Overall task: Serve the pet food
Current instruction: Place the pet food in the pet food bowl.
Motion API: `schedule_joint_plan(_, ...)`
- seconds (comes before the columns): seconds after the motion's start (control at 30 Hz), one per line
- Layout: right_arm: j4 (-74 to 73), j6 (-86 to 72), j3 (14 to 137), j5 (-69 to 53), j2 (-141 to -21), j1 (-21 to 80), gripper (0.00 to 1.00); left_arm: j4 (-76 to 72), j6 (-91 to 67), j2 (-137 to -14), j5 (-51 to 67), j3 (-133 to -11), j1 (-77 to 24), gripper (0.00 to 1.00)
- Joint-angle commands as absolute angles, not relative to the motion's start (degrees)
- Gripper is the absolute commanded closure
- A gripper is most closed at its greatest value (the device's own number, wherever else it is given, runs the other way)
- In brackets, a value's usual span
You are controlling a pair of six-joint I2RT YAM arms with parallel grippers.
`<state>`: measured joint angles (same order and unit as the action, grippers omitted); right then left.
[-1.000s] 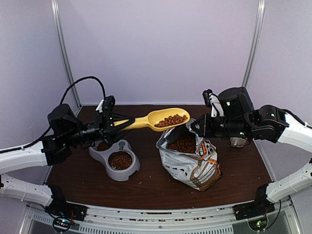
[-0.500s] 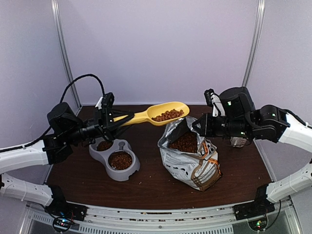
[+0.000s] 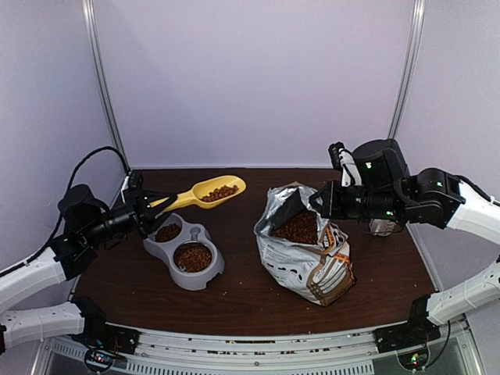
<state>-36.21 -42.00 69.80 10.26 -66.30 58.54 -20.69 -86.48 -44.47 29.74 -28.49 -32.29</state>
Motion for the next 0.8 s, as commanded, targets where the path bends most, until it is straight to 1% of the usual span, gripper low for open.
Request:
schedule_joint_plan(0.0,-38.2,-42.1,68.8,12.3,-65.3,57.8,1.00,-18.3,-84.9,-38.4,34.4,-24.5,-26.2,1.00)
schedule_joint_plan(0.17,-38.2,-42.0,68.9,12.1,-65.5,57.6,1.00,-13.1,-84.2,-31.8,37.7,-20.8,-18.6,1.00)
schedule_joint_plan(0.3,-38.1,-41.9,69.3,11.7,-66.0,57.3,1.00,-7.6,-82.8,-27.9,39.5,-19.1,-14.8,1.00)
schedule_joint_plan(0.77,-38.3,-41.7,69.2,11.7,-65.9,57.0,1.00,7.2,-78.0,-20.2,37.3,-19.3,-12.8,1.00)
